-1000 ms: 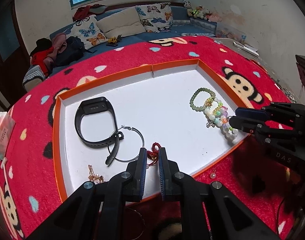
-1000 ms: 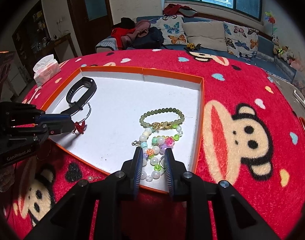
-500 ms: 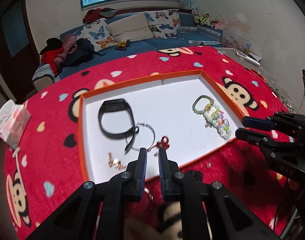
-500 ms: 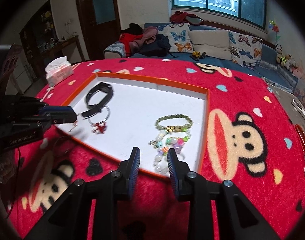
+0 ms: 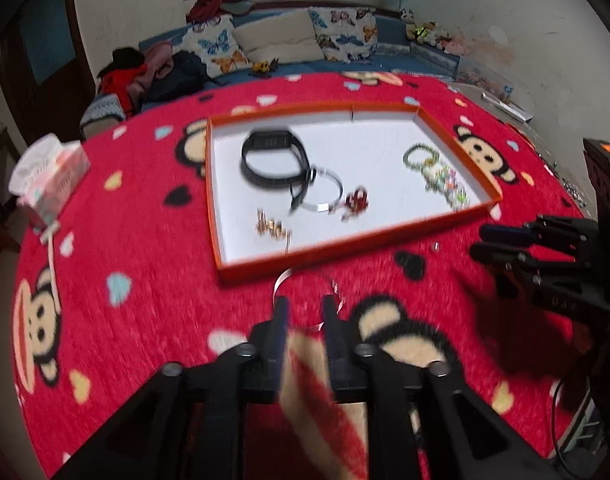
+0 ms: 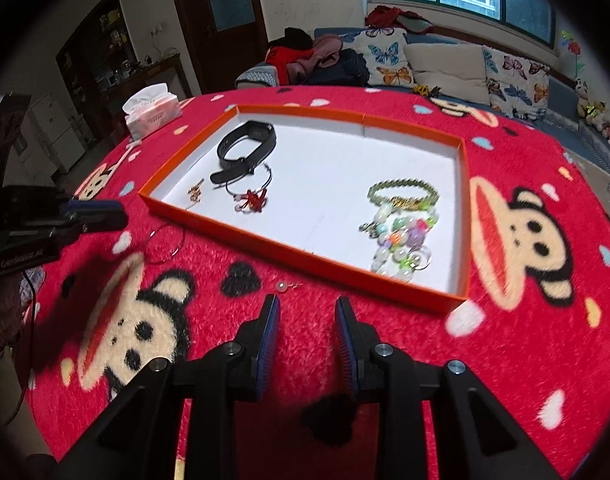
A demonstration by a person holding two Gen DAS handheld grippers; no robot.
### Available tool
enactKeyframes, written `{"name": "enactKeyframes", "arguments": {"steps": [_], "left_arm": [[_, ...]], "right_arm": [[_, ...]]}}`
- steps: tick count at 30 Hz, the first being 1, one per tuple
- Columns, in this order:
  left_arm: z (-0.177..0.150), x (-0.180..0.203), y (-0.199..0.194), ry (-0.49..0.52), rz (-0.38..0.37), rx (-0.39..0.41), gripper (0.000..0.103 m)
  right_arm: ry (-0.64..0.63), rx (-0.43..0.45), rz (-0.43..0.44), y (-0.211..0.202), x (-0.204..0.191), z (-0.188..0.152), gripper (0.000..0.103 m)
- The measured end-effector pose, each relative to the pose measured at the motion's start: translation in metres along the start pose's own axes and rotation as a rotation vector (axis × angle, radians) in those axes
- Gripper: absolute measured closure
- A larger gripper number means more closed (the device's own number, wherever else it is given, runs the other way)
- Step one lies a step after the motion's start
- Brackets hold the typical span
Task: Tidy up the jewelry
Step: 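Lower the open left tool around the large silver hoop earring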
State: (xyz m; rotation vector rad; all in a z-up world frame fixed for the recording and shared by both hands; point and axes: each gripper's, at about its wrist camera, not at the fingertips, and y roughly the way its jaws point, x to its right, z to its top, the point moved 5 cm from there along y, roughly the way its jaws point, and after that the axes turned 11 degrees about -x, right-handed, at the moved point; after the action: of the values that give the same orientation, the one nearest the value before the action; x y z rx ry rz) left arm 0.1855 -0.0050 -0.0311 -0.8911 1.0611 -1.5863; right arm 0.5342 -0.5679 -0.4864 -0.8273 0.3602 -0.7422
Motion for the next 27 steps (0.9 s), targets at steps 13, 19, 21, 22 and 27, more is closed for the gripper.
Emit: {"name": "enactKeyframes", "arguments": {"steps": [13,19,21,22,27], "left_arm": [[0.001,0.002,0.027,0.063,0.024,-0.009,0.043],[0.004,0.004,0.039,0.115,0.032,-0.033,0.043],[0.006,0.003,0.043,0.124,0.033,-0.041,0.043],[0.006,0.003,0.044,0.128,0.033,-0.042,0.043],[0.007,0.002,0.046,0.139,0.025,-0.041,0.043]], "right_arm": [[-0.051,-0.043,0.057,0.019,-0.017,0.001,0.072],[-0.064,-0.054,0.065,0.023,-0.016,0.004,0.072],[-0.064,-0.056,0.072,0.024,-0.015,0.005,0.072],[-0.062,-0.057,0.071,0.025,-0.014,0.005,0.072],[-0.064,-0.054,0.068,0.027,-0.012,0.009,0.072]]}}
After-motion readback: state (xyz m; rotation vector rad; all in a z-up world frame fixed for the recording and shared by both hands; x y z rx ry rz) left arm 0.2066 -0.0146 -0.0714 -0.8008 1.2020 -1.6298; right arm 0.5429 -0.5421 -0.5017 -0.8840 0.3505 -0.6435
